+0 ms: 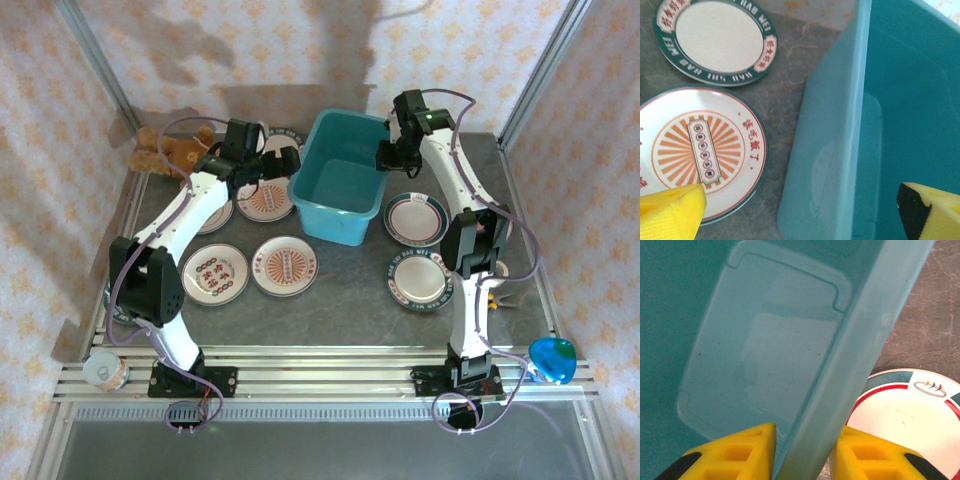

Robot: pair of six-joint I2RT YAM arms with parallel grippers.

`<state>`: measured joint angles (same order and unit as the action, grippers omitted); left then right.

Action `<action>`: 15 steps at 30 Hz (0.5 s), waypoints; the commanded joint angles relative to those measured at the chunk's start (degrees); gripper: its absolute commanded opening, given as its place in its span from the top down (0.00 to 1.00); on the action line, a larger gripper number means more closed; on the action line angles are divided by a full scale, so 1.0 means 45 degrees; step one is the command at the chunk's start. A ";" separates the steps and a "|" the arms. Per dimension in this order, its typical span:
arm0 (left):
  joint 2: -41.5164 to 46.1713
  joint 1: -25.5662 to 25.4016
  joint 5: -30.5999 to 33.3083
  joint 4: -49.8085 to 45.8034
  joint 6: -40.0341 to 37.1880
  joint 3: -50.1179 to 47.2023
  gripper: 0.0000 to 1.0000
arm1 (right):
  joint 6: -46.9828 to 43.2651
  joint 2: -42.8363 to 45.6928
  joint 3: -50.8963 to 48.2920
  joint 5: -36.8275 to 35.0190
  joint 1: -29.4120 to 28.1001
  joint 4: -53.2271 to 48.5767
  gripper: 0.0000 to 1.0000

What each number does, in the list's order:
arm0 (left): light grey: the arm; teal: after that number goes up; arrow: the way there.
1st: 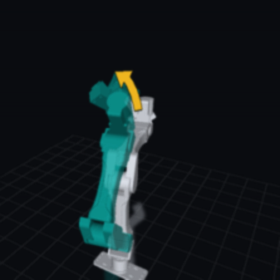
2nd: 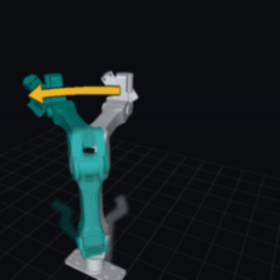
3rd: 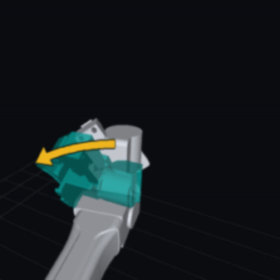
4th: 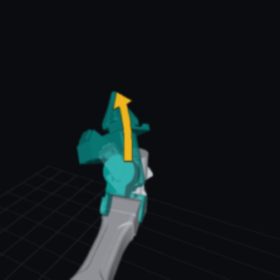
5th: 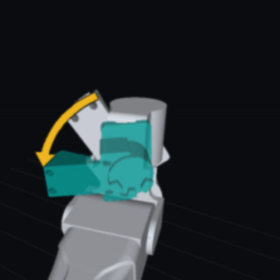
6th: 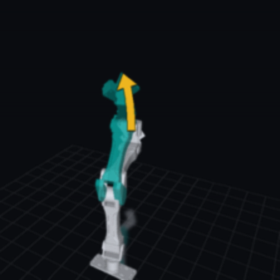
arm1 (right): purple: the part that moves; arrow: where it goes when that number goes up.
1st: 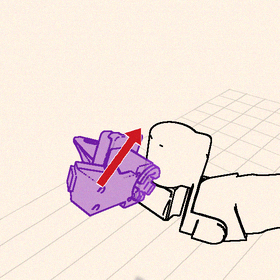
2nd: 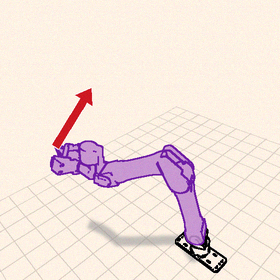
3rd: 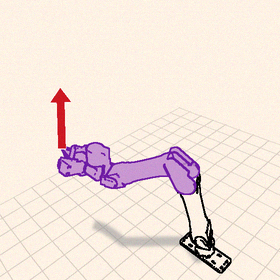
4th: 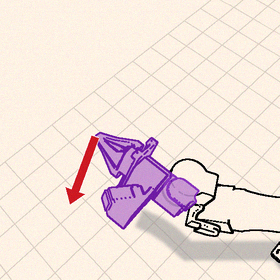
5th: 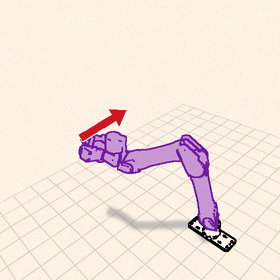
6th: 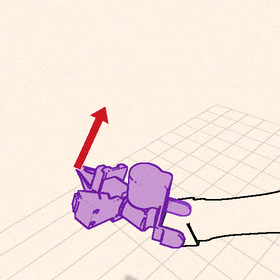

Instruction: Place the plates into the plastic bin on the countertop

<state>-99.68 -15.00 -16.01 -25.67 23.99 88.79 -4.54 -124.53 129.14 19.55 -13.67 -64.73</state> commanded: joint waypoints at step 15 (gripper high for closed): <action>0.0300 -0.0962 -0.1743 0.0920 0.0084 -0.0909 0.02 | -0.1786 0.0336 0.0586 0.1260 0.0301 -0.0658 0.68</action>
<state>-99.68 -19.00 -21.74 -23.55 24.12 85.25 -10.44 -124.42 129.45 23.09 -12.91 -66.48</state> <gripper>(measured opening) 0.982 0.320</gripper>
